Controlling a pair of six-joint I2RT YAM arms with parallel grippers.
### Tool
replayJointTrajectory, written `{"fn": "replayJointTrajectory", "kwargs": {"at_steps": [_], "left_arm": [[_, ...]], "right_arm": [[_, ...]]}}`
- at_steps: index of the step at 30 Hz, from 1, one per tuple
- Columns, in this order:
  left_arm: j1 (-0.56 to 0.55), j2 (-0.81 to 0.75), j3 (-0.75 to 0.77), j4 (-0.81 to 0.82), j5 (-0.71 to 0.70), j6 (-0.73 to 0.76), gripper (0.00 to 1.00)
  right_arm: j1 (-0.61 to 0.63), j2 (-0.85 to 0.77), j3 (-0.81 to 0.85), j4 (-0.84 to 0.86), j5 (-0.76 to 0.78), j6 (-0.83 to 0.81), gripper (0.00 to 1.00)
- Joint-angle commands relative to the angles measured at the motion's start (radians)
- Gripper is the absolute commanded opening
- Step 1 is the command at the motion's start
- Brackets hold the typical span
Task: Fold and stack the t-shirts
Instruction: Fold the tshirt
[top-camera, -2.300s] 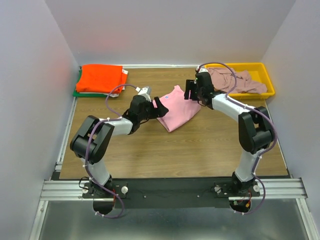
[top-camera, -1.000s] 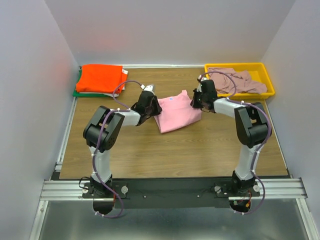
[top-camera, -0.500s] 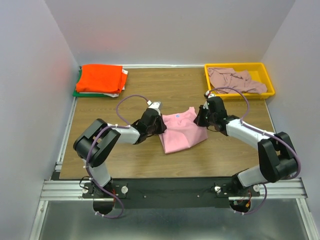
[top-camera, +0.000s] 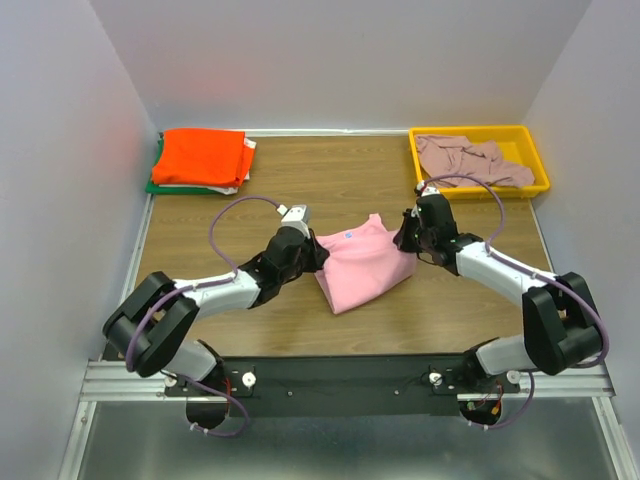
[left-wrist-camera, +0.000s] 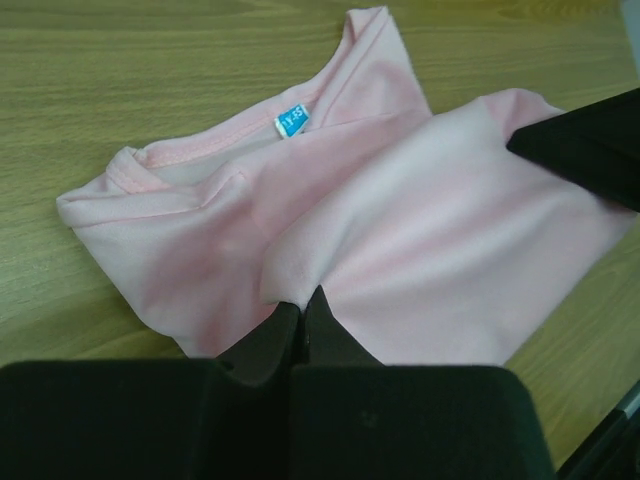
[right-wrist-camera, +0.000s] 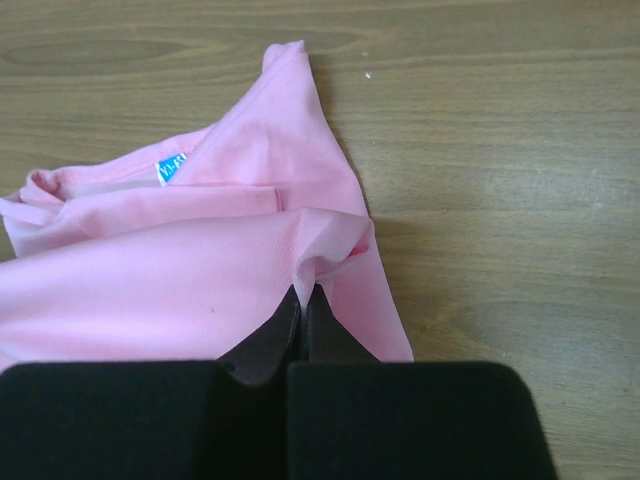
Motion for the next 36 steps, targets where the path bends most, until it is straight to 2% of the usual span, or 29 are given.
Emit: {"fn": "replayJointTrajectory", "kwargs": {"at_steps": [1, 13, 25, 36], "left_arm": [[-0.006, -0.080, -0.032, -0.018, -0.064, -0.023, 0.00], [-0.012, -0.266, -0.170, 0.008, -0.200, -0.067, 0.00], [0.014, -0.116, -0.153, 0.120, -0.231, -0.052, 0.00], [0.057, -0.054, -0.146, 0.154, -0.237, -0.064, 0.00]], "right_arm": [[0.004, -0.033, 0.034, 0.026, 0.014, -0.029, 0.00], [0.007, 0.042, 0.110, 0.210, -0.069, -0.067, 0.01], [0.010, 0.275, 0.231, 0.278, -0.098, -0.078, 0.00], [0.012, 0.352, 0.285, 0.295, -0.088, -0.089, 0.00]]}}
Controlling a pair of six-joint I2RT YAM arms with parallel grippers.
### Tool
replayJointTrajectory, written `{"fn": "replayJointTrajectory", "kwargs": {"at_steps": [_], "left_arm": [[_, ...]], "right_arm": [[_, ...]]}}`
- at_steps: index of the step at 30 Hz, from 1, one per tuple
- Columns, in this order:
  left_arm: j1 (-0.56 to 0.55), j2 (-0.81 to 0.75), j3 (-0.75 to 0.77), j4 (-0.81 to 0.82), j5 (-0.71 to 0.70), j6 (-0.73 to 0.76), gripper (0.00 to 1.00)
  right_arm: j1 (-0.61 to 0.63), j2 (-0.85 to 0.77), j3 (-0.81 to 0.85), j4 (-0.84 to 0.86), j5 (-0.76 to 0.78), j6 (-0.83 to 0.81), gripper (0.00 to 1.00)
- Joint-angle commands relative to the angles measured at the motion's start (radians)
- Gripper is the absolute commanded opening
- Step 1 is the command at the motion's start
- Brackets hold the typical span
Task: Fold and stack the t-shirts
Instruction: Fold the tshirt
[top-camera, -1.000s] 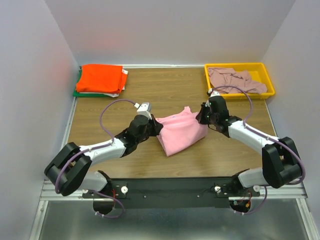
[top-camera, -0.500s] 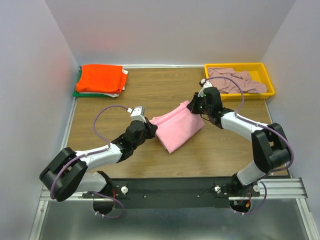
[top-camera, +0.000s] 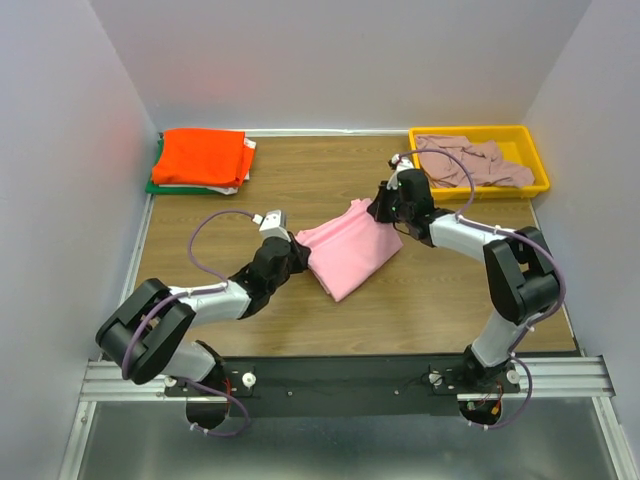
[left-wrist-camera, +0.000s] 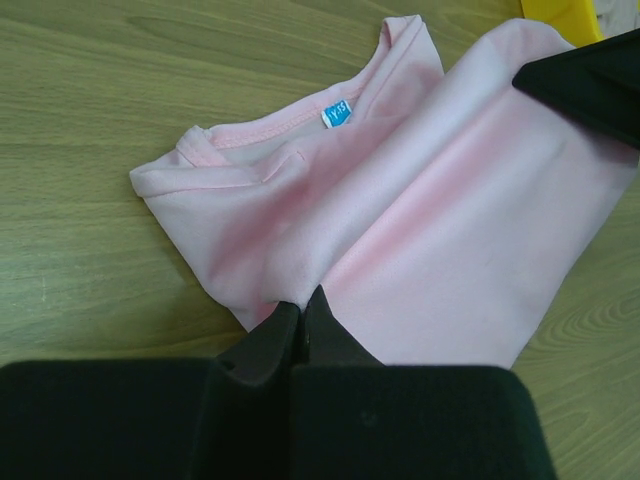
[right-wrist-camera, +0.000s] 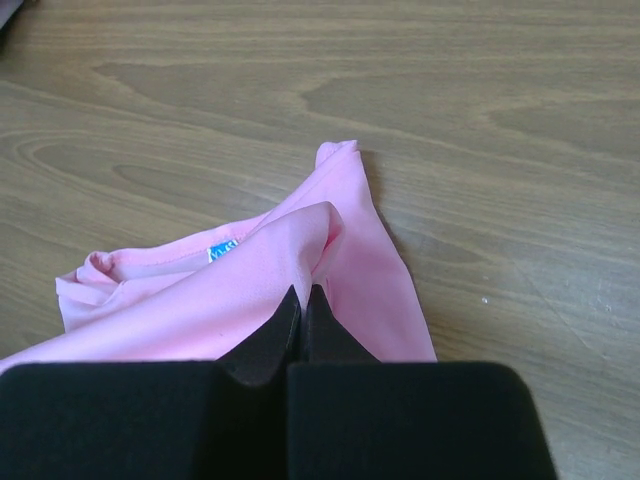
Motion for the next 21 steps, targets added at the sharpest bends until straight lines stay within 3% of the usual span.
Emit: {"fn": "replayJointTrajectory", "kwargs": {"at_steps": [1, 5, 8, 10, 11, 15, 21], "left_arm": [[0.027, 0.018, -0.001, 0.029, -0.063, 0.001, 0.00], [0.079, 0.045, 0.004, 0.037, -0.105, -0.025, 0.00], [0.090, 0.055, 0.004, 0.023, -0.175, -0.063, 0.00], [0.091, 0.064, -0.001, 0.025, -0.201, -0.105, 0.00], [0.093, 0.071, 0.001, 0.029, -0.213, -0.108, 0.00], [0.104, 0.179, 0.028, 0.045, -0.200, -0.100, 0.02], [0.111, 0.275, 0.047, 0.088, -0.171, -0.104, 0.02]], "right_arm": [[-0.002, 0.039, 0.039, 0.057, 0.025, -0.025, 0.01], [0.007, 0.092, 0.074, 0.134, -0.001, -0.028, 0.01], [0.009, 0.154, 0.109, 0.206, -0.076, -0.040, 0.11], [0.009, 0.183, 0.122, 0.241, -0.107, -0.046, 0.33], [0.009, 0.216, 0.131, 0.253, -0.130, -0.054, 0.58], [0.009, 0.243, 0.169, 0.218, -0.144, -0.062, 0.85], [0.024, 0.104, 0.041, 0.244, -0.080, -0.074, 0.91]]}}
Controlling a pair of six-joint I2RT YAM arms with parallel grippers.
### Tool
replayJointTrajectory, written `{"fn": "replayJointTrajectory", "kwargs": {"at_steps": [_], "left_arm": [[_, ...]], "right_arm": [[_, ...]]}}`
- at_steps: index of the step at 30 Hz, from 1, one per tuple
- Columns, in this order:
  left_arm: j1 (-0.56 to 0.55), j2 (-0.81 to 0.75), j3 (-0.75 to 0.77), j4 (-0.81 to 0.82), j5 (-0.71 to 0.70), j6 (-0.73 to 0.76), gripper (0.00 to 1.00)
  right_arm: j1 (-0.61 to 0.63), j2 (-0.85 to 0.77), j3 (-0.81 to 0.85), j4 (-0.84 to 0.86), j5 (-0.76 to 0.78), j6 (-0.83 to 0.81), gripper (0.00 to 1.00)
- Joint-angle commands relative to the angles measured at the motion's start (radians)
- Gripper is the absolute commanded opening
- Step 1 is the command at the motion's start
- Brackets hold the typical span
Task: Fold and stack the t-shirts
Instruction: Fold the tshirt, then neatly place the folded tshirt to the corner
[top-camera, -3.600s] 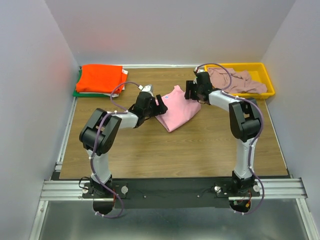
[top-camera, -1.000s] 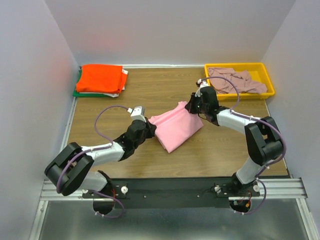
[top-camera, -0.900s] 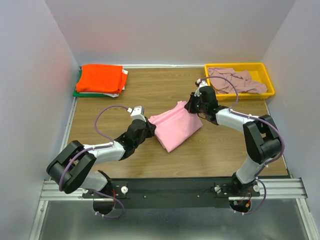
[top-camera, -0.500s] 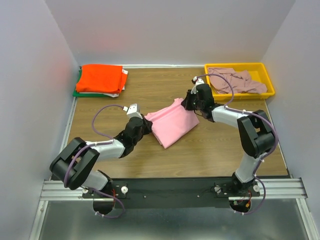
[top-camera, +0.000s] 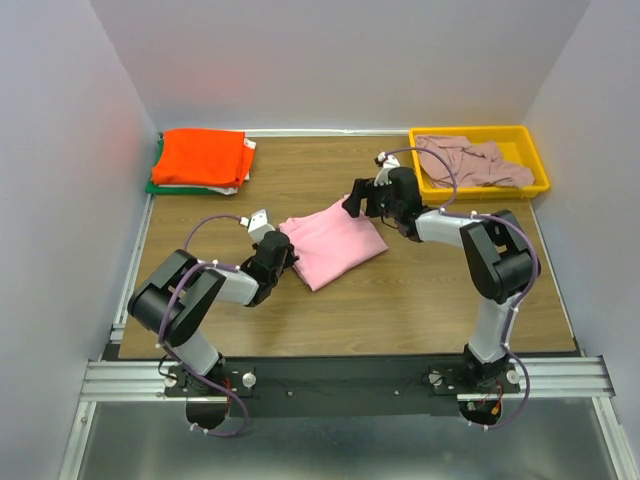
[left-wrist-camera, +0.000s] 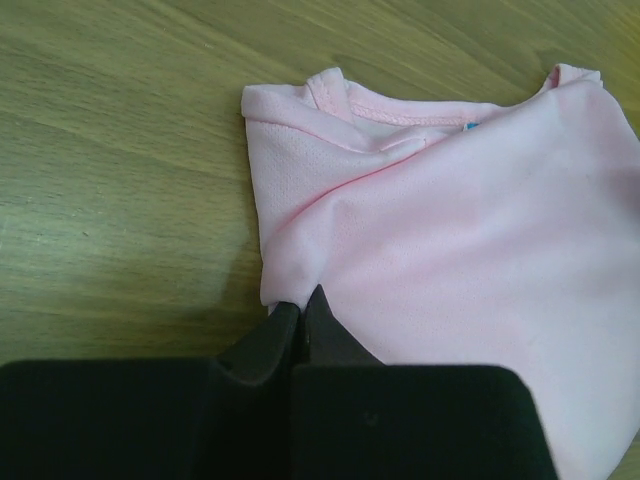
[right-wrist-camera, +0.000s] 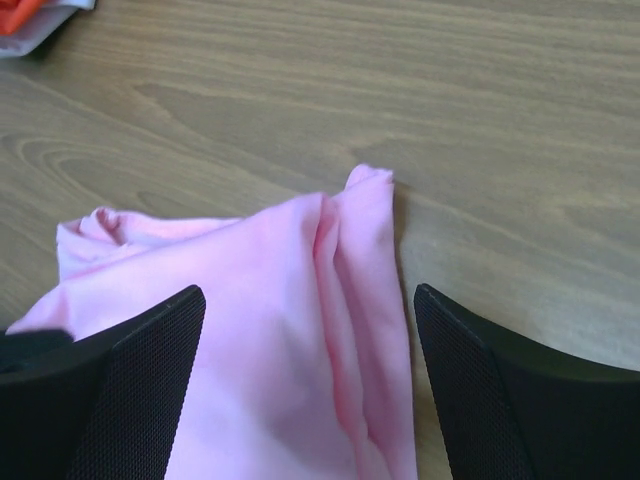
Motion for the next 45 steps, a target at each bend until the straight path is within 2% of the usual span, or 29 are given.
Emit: {"fn": "replayJointTrajectory", "kwargs": {"at_steps": [1, 4, 8, 9, 11, 12, 14, 19, 23, 27, 31, 40, 41, 45], "left_arm": [[0.007, 0.047, 0.014, 0.017, -0.036, -0.010, 0.02], [0.011, 0.066, 0.014, 0.025, -0.030, -0.010, 0.02], [0.020, 0.090, 0.020, 0.054, -0.004, 0.011, 0.05], [0.019, 0.092, 0.023, 0.056, 0.000, 0.019, 0.17], [0.020, 0.086, 0.022, 0.056, 0.013, 0.024, 0.35], [0.019, 0.071, 0.020, 0.056, 0.013, 0.030, 0.51], [0.019, 0.045, 0.008, 0.054, 0.017, 0.036, 0.62], [0.019, -0.083, -0.019, 0.033, 0.075, 0.070, 0.73], [0.019, -0.192, -0.078, 0.004, 0.094, 0.085, 0.90], [0.019, -0.288, -0.112, -0.049, 0.120, 0.093, 0.92], [0.020, -0.287, -0.113, -0.076, 0.187, 0.093, 0.92], [0.059, -0.125, -0.056, -0.073, 0.384, 0.090, 0.92], [0.073, -0.105, -0.050, -0.063, 0.437, 0.082, 0.92], [0.083, -0.013, -0.055, 0.032, 0.496, 0.059, 0.92]], "right_arm": [[0.010, -0.128, -0.082, 0.037, 0.037, -0.030, 0.91], [0.018, -0.194, -0.129, 0.025, 0.045, -0.044, 0.91], [0.023, -0.170, -0.122, -0.014, 0.039, -0.058, 0.91], [0.026, -0.162, -0.116, -0.031, 0.042, -0.059, 0.91], [0.037, -0.153, -0.123, -0.031, 0.044, -0.050, 0.91], [0.041, -0.154, -0.137, -0.020, 0.041, -0.048, 0.91], [0.052, -0.154, -0.148, -0.008, 0.027, -0.042, 0.91], [0.072, -0.143, -0.171, -0.012, 0.002, -0.030, 0.91], [0.081, -0.125, -0.189, -0.020, 0.043, -0.007, 0.91], [0.083, -0.090, -0.171, -0.076, 0.088, 0.013, 0.90], [0.083, -0.059, -0.159, -0.104, 0.105, 0.034, 0.90], [0.084, -0.008, -0.159, -0.182, 0.114, 0.079, 0.88], [0.084, -0.007, -0.162, -0.189, 0.113, 0.086, 0.88], [0.086, -0.007, -0.175, -0.198, 0.099, 0.102, 0.88]]}}
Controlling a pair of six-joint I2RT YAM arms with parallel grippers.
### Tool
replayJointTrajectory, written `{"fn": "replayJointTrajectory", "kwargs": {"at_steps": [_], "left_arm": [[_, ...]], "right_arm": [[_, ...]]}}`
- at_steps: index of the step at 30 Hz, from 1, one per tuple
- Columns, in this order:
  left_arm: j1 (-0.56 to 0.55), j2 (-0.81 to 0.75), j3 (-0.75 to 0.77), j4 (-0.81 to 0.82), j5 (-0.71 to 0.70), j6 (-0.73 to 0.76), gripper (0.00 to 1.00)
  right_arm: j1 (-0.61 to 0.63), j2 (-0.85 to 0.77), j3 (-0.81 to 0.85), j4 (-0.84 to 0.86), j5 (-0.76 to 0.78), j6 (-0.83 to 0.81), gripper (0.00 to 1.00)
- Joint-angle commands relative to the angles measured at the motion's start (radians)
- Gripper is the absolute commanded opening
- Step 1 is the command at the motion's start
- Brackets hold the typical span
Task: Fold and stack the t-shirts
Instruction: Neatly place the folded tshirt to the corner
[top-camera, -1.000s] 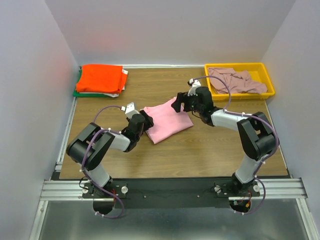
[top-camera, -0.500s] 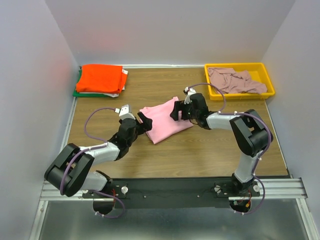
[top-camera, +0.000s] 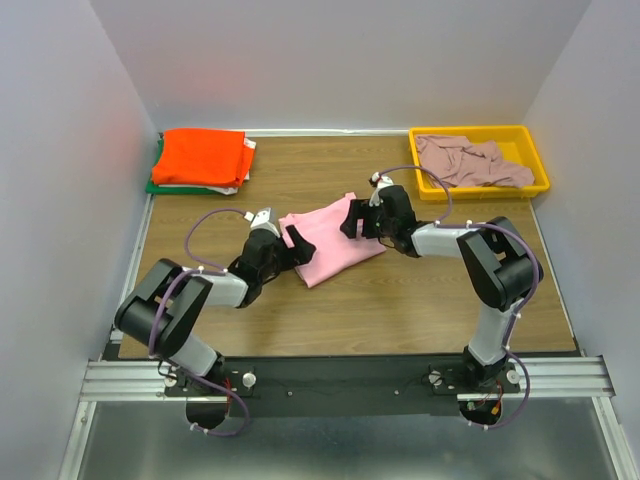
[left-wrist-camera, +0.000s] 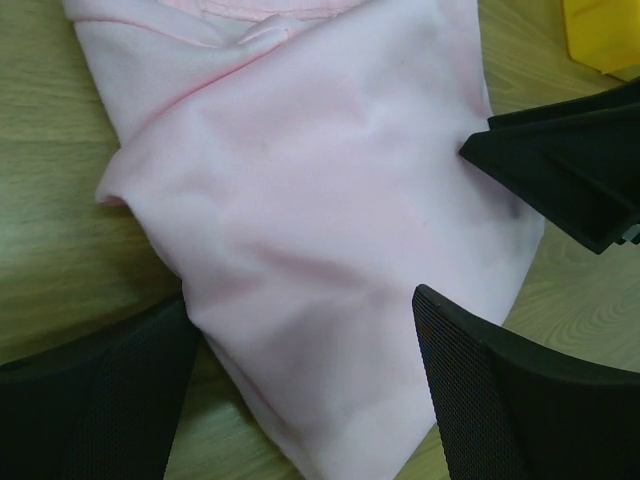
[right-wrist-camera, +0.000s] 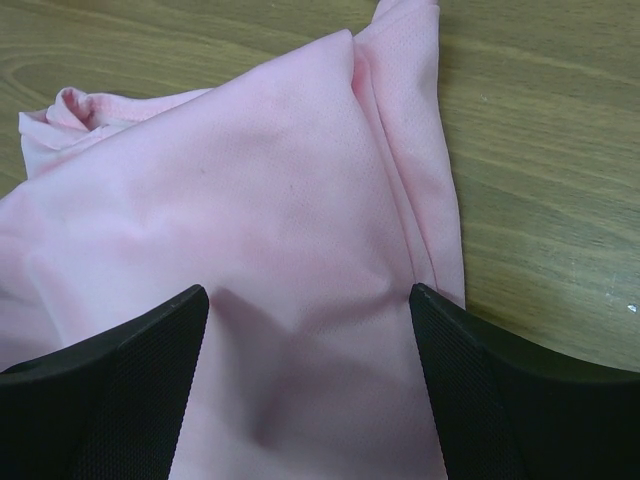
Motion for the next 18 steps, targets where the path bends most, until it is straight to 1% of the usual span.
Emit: {"fn": "replayJointTrajectory", "kwargs": {"at_steps": [1, 5, 10, 14, 15, 17, 18], "left_arm": [[0.010, 0.093, -0.006, 0.028, 0.122, -0.023, 0.92], [0.010, 0.164, 0.017, 0.068, 0.145, -0.054, 0.92], [0.003, 0.227, 0.040, 0.103, 0.147, -0.069, 0.87], [-0.007, 0.238, 0.057, 0.097, 0.115, -0.065, 0.70], [-0.007, 0.239, 0.062, 0.089, 0.101, -0.060, 0.58], [-0.007, 0.239, 0.076, 0.039, 0.058, -0.048, 0.45], [-0.007, 0.239, 0.091, 0.022, 0.046, -0.034, 0.29]], "right_arm": [[0.009, 0.057, -0.029, -0.141, 0.019, 0.037, 0.88], [0.012, 0.050, -0.043, -0.148, 0.005, 0.044, 0.88], [0.022, 0.050, -0.061, -0.150, -0.026, 0.057, 0.87], [0.031, 0.049, -0.074, -0.150, -0.033, 0.064, 0.87], [0.034, 0.046, -0.075, -0.148, -0.033, 0.067, 0.87], [0.035, 0.038, -0.084, -0.150, -0.033, 0.069, 0.87], [0.038, 0.029, -0.088, -0.150, -0.033, 0.070, 0.87]]}}
